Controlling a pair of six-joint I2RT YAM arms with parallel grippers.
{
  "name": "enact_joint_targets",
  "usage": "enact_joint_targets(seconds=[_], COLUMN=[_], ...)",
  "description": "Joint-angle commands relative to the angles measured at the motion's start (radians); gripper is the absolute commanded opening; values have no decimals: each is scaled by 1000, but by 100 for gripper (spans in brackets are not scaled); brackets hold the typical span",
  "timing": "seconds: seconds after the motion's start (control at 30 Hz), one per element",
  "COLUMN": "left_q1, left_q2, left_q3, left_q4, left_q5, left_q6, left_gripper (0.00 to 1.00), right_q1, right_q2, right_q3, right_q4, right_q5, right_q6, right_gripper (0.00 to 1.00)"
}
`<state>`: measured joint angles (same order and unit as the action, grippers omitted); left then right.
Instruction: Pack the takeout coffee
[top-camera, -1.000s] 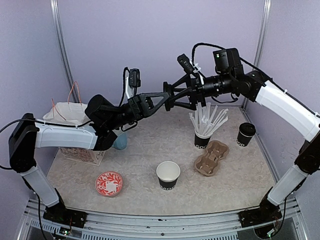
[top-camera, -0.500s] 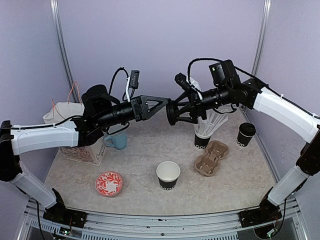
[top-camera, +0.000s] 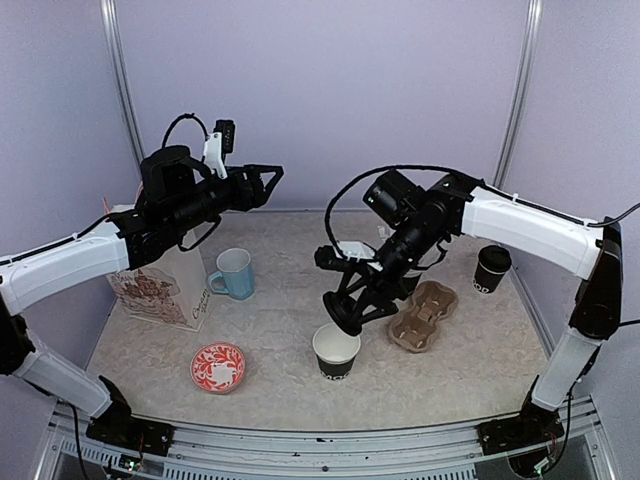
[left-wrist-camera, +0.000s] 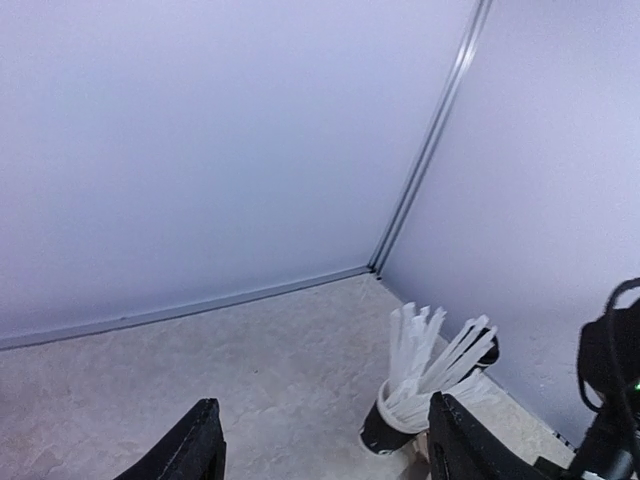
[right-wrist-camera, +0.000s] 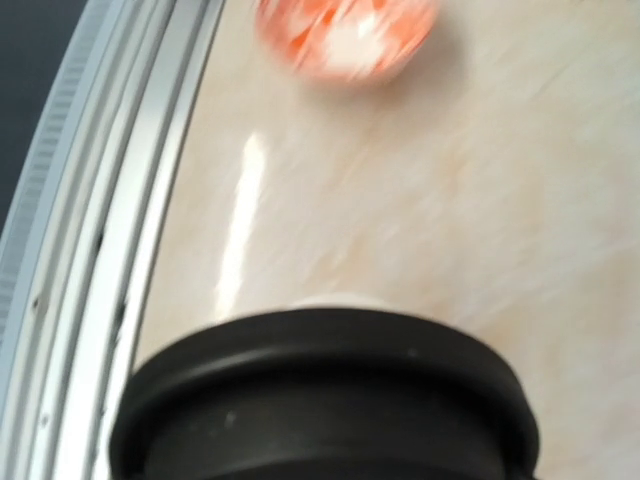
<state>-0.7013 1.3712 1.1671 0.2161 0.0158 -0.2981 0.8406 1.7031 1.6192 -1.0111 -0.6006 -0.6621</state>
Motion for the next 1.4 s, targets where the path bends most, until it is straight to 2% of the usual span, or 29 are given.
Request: enact_joint_targets(seconds=[0.0, 0.33, 1.37], left_q1=[58, 59, 57], left_q2=[-24, -40, -21], left_q3=[-77, -87, -83], left_q4=[33, 22, 7], left_q5=[37, 68, 95], left_q6=[-42, -37, -35], left_gripper=[68, 68, 68], right_q1=[38, 69, 95], right_q2=[48, 142, 217], right_q3=[33, 99, 131], right_q4=[-118, -162, -149], right_q5=[68, 140, 182], right_q6=[-44, -38, -7], right_gripper=[67, 66, 65])
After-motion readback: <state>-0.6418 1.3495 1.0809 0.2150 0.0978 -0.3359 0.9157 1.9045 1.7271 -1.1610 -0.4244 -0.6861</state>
